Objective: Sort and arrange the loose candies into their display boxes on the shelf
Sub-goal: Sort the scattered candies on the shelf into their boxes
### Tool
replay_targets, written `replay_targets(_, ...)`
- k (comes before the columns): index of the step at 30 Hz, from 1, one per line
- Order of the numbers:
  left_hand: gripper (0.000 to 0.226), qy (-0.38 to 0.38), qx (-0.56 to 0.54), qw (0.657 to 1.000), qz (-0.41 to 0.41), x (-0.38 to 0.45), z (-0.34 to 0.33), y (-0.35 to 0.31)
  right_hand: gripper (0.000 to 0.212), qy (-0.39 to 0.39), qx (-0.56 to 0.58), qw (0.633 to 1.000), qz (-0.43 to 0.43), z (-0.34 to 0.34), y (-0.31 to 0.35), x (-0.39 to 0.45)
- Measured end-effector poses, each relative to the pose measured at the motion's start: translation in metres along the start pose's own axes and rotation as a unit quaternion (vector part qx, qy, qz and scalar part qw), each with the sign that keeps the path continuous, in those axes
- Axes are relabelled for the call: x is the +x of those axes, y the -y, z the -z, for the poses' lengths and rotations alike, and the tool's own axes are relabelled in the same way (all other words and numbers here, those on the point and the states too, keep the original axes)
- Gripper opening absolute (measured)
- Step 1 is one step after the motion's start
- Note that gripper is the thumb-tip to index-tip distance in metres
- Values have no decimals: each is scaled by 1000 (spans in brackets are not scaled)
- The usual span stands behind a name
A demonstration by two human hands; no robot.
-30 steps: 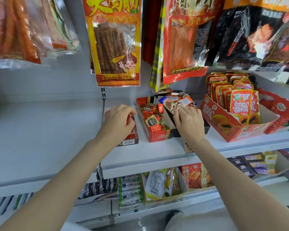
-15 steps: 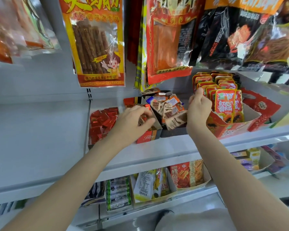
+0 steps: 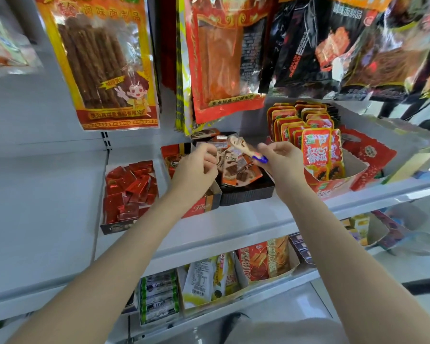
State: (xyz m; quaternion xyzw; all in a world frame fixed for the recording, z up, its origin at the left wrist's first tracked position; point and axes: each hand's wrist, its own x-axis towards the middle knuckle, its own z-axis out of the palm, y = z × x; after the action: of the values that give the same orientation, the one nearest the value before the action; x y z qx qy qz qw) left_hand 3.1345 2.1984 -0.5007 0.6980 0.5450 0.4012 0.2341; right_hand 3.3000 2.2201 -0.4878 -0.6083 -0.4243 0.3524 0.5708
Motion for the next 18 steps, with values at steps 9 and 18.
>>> replay_targets(9,32,82,256,960,-79,-7,-7,17,21,30,-344,916,204,-24,-11,7)
replay_targets(18,33,52,239,966,-84,-12,7,18,31,87,-429,858,267,-19,-2,-14)
